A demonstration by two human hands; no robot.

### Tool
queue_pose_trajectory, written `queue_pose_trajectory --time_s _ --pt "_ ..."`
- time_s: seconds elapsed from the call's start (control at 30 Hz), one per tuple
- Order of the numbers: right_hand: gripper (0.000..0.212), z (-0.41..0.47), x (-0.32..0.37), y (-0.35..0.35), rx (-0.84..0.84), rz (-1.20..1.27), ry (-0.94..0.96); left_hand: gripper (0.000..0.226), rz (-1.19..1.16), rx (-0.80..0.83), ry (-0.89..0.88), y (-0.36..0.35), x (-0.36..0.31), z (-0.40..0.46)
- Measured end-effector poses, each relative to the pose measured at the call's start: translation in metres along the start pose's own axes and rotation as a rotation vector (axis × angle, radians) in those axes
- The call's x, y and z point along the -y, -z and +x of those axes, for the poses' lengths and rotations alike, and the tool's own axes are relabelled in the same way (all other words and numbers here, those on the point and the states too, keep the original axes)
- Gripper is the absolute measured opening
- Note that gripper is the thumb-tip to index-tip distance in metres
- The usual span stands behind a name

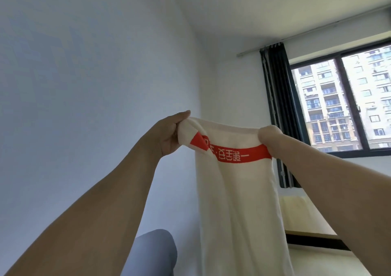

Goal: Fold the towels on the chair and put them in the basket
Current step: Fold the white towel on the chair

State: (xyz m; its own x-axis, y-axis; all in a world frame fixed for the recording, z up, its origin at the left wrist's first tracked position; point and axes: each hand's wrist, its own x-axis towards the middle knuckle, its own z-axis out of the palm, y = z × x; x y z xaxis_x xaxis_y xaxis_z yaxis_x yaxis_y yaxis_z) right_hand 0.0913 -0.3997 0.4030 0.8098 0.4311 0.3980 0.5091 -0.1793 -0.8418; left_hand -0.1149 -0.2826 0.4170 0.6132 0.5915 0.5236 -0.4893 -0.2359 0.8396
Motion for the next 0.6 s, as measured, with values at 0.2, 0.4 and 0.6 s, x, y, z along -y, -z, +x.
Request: queue_pose_trajectory --time_s 0.2,0.4,0.6 --pt "0.033 0.006 -0.01 0.016 -0.142 0.216 0.08 0.02 -0.037 0.308 -0.038 -0.047 -0.017 -0.016" --pt "0.01 0.008 -0.011 0.009 -0.11 0.244 0.116 0.028 -0.077 0.394 -0.106 -0.087 -0.024 -0.03" --pt "0.028 -0.006 0.002 0.02 0.047 0.338 0.351 0.025 0.501 0.033 -0.19 -0.072 -0.04 -0.03"
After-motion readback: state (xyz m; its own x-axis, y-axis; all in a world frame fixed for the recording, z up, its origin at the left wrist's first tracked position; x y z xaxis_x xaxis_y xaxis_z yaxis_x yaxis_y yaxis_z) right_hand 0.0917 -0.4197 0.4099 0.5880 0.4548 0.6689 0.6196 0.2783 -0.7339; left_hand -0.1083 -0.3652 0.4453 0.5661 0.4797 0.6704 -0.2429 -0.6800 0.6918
